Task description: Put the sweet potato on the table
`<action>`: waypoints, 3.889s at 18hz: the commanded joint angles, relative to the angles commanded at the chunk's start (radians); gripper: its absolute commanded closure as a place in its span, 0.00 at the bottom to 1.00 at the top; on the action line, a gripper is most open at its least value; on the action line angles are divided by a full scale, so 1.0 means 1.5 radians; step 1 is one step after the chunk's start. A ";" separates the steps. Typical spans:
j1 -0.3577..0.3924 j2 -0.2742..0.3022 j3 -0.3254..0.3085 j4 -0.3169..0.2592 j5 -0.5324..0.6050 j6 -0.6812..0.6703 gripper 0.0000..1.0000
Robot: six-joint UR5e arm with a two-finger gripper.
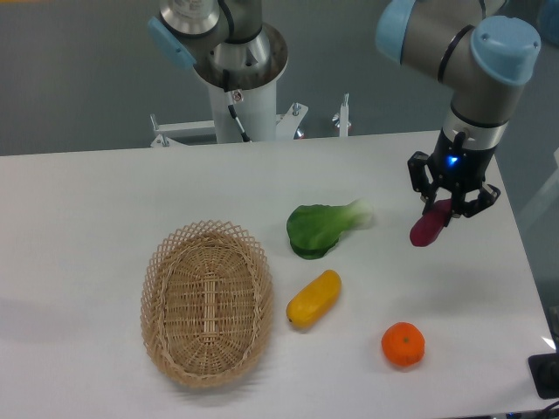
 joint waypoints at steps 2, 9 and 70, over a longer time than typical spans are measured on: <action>0.000 0.001 -0.009 0.007 -0.001 0.002 0.75; -0.003 0.000 -0.027 0.039 0.001 -0.001 0.75; -0.075 -0.025 -0.087 0.252 0.089 -0.104 0.00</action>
